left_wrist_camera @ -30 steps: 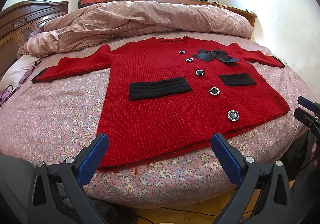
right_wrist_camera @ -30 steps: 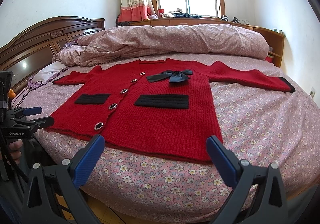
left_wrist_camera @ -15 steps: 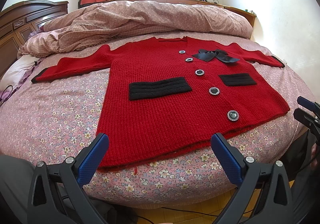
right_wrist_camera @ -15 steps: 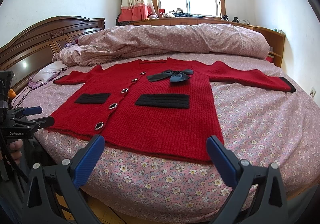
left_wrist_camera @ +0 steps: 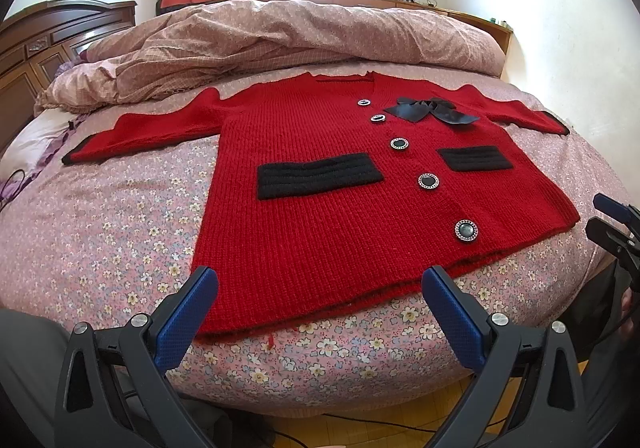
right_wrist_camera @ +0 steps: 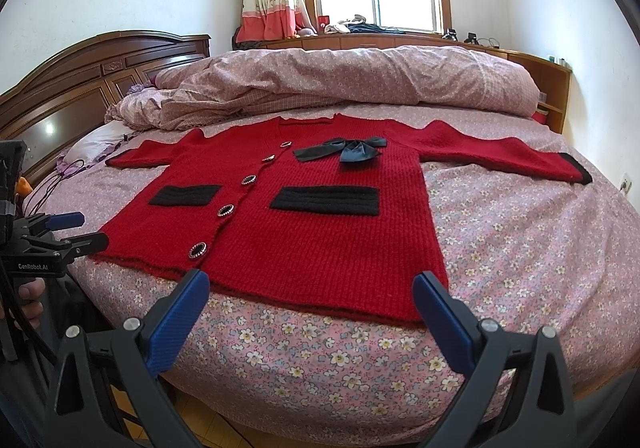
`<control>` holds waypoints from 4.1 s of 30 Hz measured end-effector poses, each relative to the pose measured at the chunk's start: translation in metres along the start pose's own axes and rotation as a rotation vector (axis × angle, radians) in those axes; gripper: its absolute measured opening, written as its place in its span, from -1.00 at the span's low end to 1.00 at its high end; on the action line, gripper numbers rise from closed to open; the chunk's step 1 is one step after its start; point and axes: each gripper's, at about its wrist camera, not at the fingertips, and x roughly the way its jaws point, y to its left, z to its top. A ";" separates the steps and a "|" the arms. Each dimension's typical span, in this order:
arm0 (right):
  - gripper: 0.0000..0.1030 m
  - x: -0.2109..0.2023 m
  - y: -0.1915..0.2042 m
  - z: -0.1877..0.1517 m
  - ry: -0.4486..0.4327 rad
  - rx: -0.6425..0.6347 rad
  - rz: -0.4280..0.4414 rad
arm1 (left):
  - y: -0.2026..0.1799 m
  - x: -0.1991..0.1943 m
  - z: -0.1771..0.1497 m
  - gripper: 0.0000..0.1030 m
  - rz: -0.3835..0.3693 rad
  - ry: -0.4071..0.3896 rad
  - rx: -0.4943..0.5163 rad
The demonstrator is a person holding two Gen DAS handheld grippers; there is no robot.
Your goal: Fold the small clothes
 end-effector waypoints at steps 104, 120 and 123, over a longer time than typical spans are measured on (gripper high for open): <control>0.99 0.235 0.173 0.202 0.070 0.124 0.411 | 0.339 0.109 0.239 -0.97 -0.359 -0.423 -0.972; 0.99 0.158 -0.145 0.112 0.102 0.641 0.197 | 0.018 0.196 0.244 -0.67 -0.353 -0.247 -0.516; 0.99 0.161 -0.138 0.117 0.104 0.563 0.178 | -0.013 0.250 0.215 -0.38 -0.377 0.048 -0.472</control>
